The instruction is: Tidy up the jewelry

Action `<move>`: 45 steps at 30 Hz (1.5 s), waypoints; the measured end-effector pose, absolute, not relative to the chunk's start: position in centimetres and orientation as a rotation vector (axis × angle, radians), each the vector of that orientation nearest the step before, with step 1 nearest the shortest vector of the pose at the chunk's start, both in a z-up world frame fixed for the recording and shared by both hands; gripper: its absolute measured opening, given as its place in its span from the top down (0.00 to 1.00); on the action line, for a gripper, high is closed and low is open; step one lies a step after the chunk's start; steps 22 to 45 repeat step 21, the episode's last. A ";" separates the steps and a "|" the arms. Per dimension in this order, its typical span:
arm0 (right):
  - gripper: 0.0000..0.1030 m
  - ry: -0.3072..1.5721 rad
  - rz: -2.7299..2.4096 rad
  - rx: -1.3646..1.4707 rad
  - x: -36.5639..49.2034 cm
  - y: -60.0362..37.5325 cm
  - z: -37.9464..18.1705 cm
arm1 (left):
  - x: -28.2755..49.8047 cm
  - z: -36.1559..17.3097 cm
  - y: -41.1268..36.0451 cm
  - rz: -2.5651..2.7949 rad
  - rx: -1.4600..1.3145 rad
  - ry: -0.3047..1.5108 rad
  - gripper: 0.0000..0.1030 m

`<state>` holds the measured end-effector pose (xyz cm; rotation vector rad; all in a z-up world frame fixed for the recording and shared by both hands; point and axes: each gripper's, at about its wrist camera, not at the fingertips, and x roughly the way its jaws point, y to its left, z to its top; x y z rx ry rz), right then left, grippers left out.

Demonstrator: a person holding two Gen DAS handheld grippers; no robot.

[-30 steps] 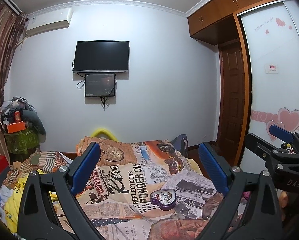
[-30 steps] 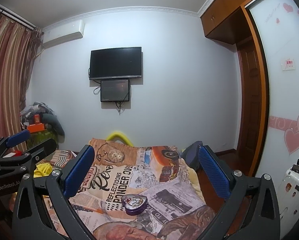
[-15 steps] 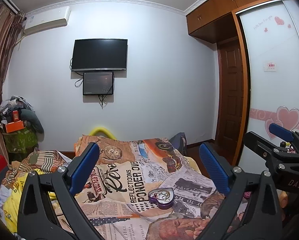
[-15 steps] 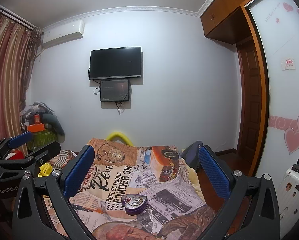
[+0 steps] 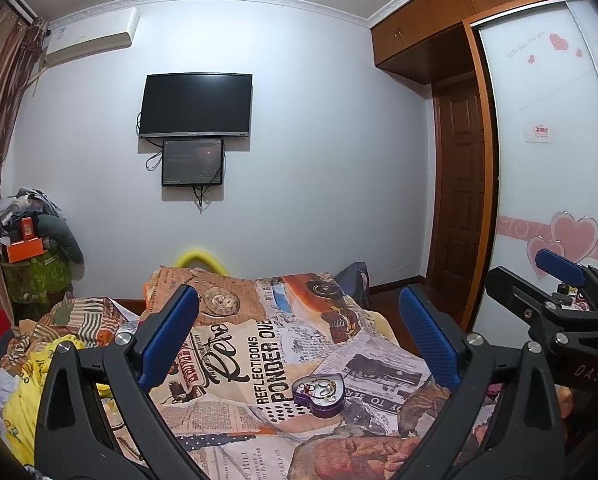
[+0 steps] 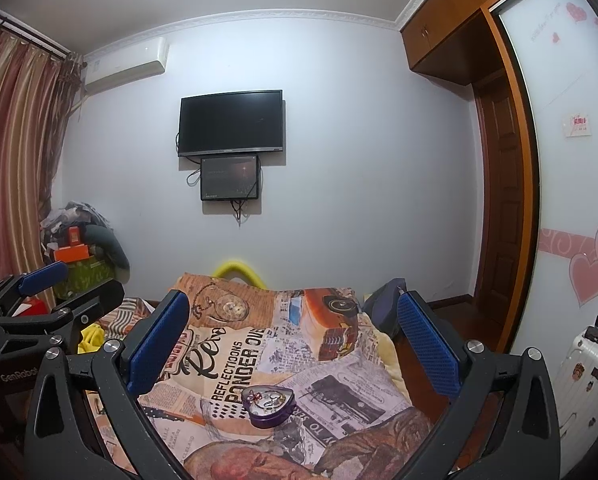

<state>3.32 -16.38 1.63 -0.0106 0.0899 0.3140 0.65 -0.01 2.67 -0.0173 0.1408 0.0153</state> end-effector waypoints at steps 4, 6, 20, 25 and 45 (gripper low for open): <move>0.00 0.093 0.312 -0.009 3.4 -16.4 1.6 | 0.7 2.6 -0.2 0.006 -0.012 0.143 0.02; 0.00 0.092 0.312 -0.009 3.4 -16.5 1.7 | 0.8 2.6 -0.2 0.003 -0.009 0.148 0.02; 0.00 0.106 0.308 -0.004 4.0 -16.7 1.6 | 1.4 2.3 0.0 -0.011 -0.021 0.170 0.02; 0.00 0.108 0.308 -0.004 4.1 -16.8 1.6 | 1.5 2.2 0.0 -0.010 -0.021 0.172 0.02; 0.00 0.108 0.308 -0.004 4.1 -16.8 1.6 | 1.5 2.2 0.0 -0.010 -0.021 0.172 0.02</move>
